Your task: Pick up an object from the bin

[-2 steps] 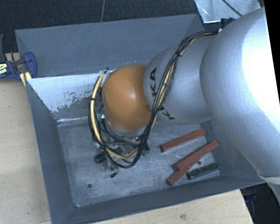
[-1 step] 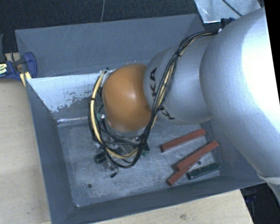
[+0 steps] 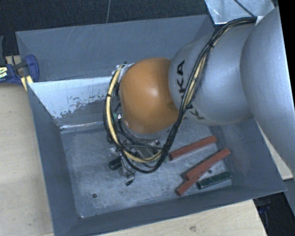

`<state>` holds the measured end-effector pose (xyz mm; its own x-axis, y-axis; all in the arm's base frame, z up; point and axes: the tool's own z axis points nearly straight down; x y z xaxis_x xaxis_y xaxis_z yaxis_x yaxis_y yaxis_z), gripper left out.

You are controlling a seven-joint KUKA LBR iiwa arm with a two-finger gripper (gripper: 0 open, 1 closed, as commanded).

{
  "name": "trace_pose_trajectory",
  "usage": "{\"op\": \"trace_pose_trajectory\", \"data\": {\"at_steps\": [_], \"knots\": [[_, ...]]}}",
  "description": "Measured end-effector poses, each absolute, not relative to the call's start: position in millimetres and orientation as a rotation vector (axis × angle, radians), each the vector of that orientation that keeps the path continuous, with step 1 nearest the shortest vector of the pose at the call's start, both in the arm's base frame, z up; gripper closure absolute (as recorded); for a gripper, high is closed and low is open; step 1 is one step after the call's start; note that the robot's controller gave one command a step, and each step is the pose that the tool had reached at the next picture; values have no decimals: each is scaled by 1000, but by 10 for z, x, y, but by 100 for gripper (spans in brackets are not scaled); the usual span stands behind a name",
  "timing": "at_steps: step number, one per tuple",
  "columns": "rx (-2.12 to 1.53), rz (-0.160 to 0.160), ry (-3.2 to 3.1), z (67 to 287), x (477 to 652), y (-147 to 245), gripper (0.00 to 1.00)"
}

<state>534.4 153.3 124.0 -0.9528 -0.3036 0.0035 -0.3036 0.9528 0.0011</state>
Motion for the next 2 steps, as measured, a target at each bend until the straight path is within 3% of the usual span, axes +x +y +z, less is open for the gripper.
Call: {"op": "trace_pose_trajectory", "data": {"at_steps": [1, 2], "knots": [[501, -2, -3112, 1546, 5420, 1457, 100], [474, -3, -3102, 1997, 5288, 1554, 100]]}}
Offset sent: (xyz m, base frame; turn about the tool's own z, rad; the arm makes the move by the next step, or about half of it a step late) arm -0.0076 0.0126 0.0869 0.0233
